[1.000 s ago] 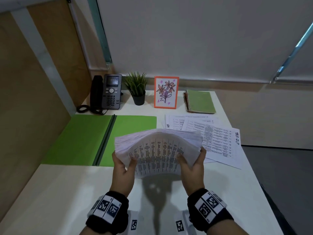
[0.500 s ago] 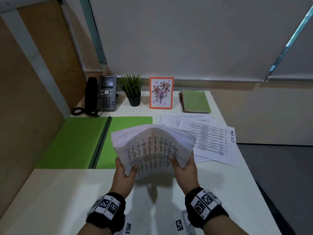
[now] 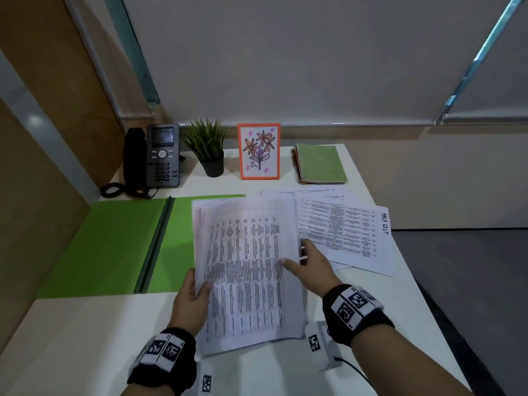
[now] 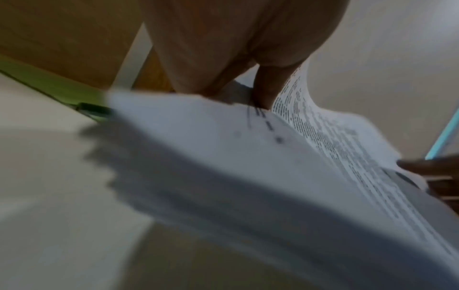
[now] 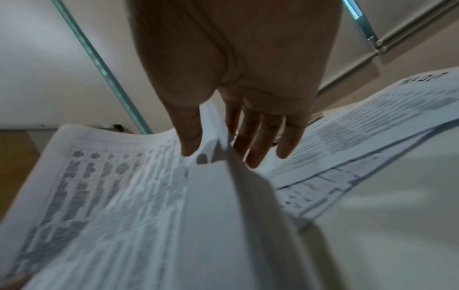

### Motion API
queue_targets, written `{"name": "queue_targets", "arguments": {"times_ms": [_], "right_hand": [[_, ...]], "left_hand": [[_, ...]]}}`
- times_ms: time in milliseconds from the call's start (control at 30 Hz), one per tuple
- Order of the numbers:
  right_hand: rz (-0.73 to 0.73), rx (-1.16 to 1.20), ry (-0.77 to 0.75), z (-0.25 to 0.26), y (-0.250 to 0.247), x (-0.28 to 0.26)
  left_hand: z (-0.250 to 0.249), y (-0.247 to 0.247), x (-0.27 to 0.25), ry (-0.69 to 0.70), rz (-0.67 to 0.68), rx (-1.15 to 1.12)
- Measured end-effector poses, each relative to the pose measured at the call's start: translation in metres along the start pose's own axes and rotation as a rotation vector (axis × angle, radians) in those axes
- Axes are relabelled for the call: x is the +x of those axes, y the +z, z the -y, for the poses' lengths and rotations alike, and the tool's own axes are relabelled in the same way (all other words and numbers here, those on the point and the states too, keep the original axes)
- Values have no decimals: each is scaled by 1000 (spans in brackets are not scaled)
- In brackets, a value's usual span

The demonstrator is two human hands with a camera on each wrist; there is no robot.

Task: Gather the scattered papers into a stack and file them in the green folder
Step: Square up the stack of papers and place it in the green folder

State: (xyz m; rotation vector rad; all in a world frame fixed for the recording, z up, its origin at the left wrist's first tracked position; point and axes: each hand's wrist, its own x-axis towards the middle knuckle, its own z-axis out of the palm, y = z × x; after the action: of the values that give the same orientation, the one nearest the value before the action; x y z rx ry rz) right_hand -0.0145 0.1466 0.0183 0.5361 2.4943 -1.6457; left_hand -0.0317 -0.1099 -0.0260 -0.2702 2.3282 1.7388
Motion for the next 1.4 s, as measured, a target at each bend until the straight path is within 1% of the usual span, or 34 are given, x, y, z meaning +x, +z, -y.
{"name": "queue_targets", "arguments": {"times_ms": [33,100,167,333,500,667,767,867,1000,1200,1267,1400], "right_hand": [[3,-32,30,-8,-3,4],[-37,-175,61,-26,-8,13],[-76,-326,72,-41,-11,23],[-89,-518,50,-48,-6,50],[57,-759,92,-36,11,77],[126,-895,127,-26,32,99],[112,-935,126,-24,40,105],[75,-909,135,-26,42,107],[25,-909,143,-27,46,110],[-63,-907,164,-22,50,119],[-85,-906,122,-22,52,119],[-101,-932,-40,-27,55,117]], "left_hand": [[5,-2,1,-18,-5,-9],[14,-8,1,-20,-19,-7],[20,-14,1,-27,-72,7],[32,-24,8,-74,-171,-17],[32,-23,14,-98,-181,-70],[38,-17,24,-119,-161,-65],[37,-15,26,-107,-163,-80],[37,-15,25,-95,-175,-83],[45,-21,26,-125,-202,-94],[54,-25,24,-139,-192,-97],[55,-25,25,-148,-190,-101],[53,-25,25,-148,-181,-111]]}}
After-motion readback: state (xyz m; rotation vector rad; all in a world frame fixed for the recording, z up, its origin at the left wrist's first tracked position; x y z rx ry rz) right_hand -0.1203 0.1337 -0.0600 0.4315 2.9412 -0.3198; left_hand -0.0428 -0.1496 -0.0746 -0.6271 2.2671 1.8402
